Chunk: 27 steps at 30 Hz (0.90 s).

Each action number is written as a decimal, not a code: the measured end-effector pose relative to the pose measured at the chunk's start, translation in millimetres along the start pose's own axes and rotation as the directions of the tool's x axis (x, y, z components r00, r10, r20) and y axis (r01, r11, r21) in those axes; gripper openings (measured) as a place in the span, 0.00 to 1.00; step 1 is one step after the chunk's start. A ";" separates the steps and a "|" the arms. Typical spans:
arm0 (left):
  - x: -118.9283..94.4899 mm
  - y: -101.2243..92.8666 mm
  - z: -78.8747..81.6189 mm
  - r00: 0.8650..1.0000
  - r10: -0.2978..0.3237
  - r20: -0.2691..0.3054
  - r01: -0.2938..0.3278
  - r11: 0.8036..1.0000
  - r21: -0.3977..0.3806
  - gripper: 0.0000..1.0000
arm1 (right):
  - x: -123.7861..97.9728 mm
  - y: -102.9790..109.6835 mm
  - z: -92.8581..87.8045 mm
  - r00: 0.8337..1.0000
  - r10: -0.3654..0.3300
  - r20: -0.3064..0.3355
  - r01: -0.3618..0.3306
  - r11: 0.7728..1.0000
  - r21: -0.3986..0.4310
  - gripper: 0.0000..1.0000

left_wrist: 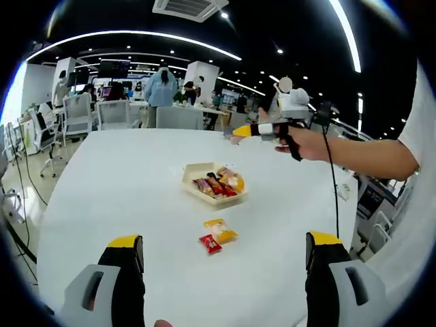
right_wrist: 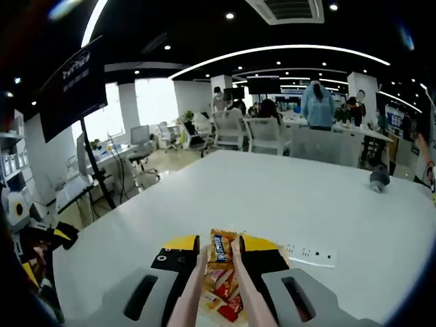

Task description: Place the target food into the container with the food tongs after gripping and lifting it, then release it inside without dropping or visibly crushing the food.

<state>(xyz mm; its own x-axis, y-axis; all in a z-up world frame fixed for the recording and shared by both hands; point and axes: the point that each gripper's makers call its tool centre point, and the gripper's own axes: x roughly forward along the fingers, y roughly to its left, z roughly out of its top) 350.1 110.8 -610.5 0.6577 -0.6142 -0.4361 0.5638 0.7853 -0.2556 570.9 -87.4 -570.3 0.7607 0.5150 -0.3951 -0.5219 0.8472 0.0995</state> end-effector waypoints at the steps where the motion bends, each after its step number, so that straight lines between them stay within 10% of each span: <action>1: -1.4 1.9 -0.1 1.000 0.006 0.002 -0.006 1.000 -0.003 0.99 | 2.3 -2.3 1.5 1.000 -0.007 0.004 0.007 1.000 -0.011 0.25; 27: -6.6 -7.9 7.5 0.999 -0.007 0.038 0.006 1.000 0.019 0.99 | -40.1 19.7 -18.1 1.000 0.006 -0.017 -0.005 1.000 0.029 0.29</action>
<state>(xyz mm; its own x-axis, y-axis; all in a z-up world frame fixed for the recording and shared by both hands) 345.0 108.0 -599.2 0.6725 -0.6220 -0.4011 0.5772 0.7800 -0.2417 523.1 -93.8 -568.9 0.7511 0.5175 -0.4098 -0.5142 0.8480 0.1284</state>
